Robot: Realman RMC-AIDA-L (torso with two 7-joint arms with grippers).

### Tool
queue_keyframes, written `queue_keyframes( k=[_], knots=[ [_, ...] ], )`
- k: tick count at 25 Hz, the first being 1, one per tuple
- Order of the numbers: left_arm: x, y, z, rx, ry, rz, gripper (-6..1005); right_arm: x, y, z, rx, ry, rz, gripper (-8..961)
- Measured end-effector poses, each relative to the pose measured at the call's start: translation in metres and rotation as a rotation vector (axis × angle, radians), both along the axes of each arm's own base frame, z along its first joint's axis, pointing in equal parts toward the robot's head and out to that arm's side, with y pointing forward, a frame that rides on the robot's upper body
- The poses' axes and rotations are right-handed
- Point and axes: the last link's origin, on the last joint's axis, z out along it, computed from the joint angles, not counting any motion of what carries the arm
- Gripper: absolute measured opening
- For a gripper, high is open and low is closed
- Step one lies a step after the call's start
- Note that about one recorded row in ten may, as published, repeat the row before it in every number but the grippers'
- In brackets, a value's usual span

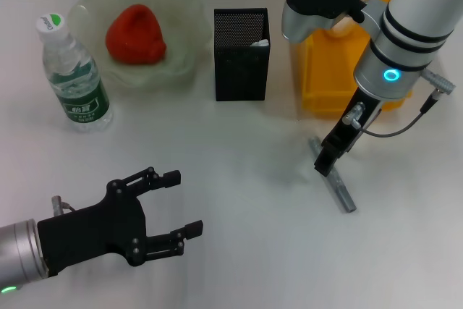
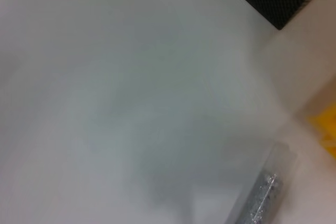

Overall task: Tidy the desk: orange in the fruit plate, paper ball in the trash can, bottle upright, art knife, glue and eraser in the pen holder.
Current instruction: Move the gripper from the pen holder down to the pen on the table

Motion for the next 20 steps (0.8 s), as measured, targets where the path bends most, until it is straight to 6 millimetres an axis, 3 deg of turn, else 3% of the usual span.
queue_keyframes(
  k=[20],
  knots=[
    [0.001,0.000,0.000,0.000,-0.003,-0.004,843,-0.001,-0.005,-0.011,-0.038,-0.022,0.042,565]
  ],
)
